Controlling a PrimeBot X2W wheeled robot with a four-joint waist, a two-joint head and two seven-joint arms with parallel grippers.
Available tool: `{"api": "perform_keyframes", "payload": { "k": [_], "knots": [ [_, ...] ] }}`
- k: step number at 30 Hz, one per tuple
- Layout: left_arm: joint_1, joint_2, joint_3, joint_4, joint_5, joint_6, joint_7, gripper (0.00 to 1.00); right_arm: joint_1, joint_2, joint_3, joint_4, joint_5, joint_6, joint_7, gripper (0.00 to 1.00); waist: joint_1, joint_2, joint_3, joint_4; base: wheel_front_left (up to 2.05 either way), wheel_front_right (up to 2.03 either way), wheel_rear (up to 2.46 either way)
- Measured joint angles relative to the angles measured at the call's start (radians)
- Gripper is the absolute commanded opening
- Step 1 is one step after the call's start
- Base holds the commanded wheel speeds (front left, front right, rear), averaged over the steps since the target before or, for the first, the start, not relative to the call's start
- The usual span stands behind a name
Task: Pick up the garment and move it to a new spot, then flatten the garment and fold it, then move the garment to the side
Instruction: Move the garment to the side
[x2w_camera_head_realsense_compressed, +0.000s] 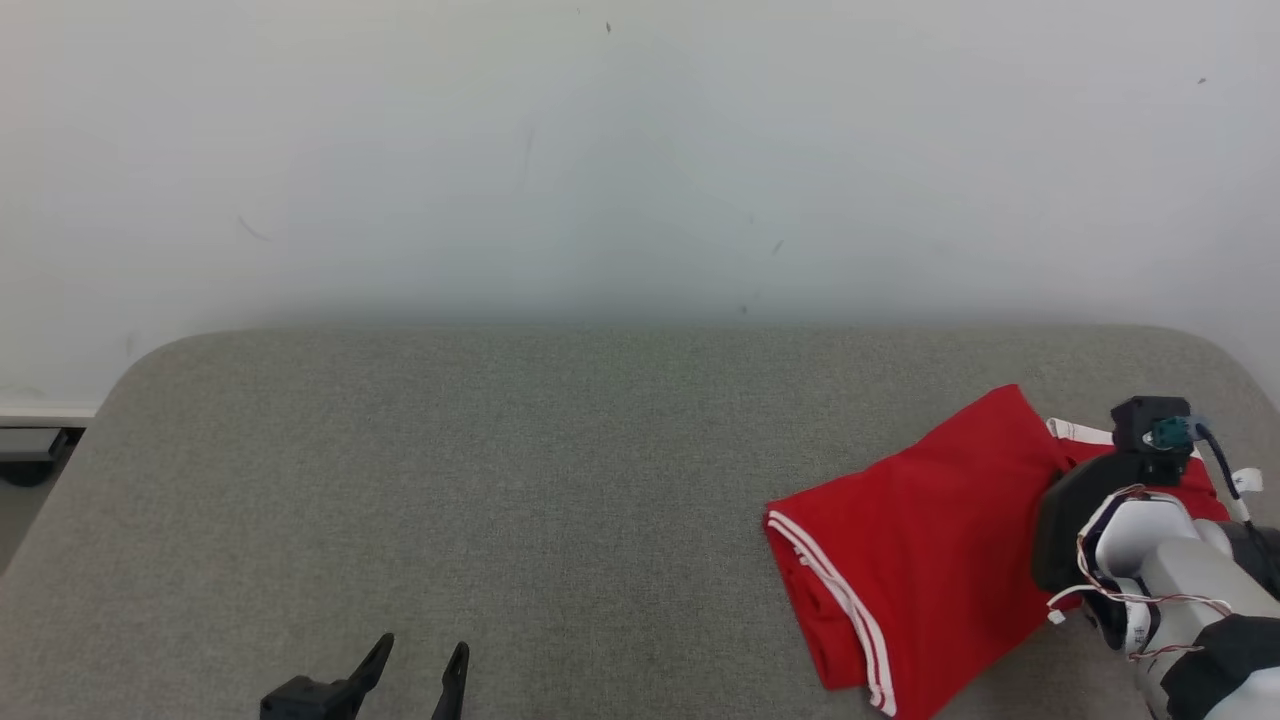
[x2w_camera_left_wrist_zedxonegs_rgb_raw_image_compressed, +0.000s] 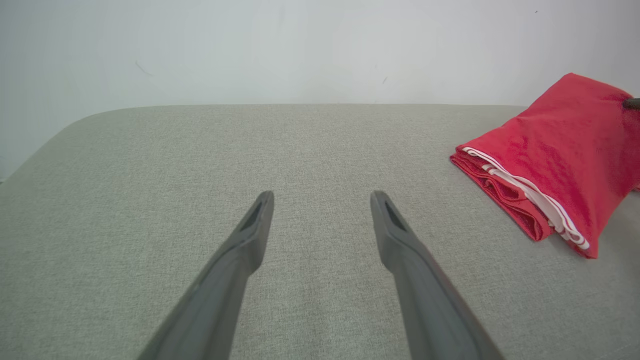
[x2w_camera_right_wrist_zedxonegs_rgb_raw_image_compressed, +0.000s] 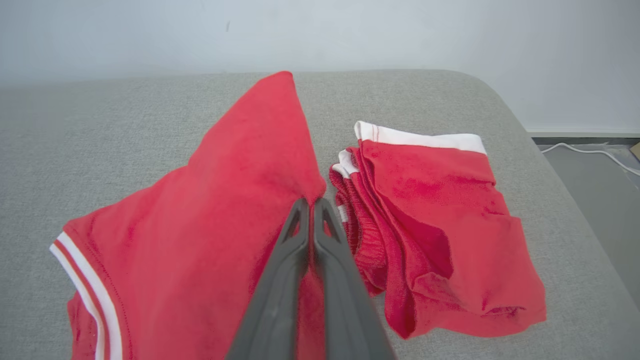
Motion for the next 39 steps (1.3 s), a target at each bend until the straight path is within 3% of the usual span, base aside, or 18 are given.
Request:
{"api": "perform_keyframes", "payload": {
  "k": [4, 14, 26, 39],
  "knots": [
    [0.0, 0.0, -0.004, 0.0, 0.0, 0.0, 0.0, 1.0, 0.0, -0.032, -0.049, -0.032, -0.033, 0.0, 0.002, 0.0, 0.0, 0.0, -0.006, -0.008, 0.0, 0.0, 0.0],
    [0.002, 0.001, -0.009, -0.003, 0.0, 0.0, 0.0, 1.0, -0.003, -0.037, -0.145, -0.151, -0.137, 0.0, 0.058, 0.0, 0.0, 0.0, -0.01, -0.014, 0.0, 0.0, 0.0],
    [0.008, 0.004, -0.01, -0.014, 0.0, 0.0, 0.002, 1.0, 0.042, -0.05, -0.402, -0.263, -0.249, 0.0, 0.132, 0.0, 0.0, 0.0, -0.001, -0.013, 0.0, 0.0, 0.0],
    [-0.004, 0.012, -0.017, -0.033, 0.002, -0.009, 0.015, 1.0, 0.094, -0.04, -0.583, -0.363, -0.4, 0.0, 0.218, 0.0, 0.0, 0.0, 0.035, -0.004, 0.0, 0.0, 0.0]
  ]
}}
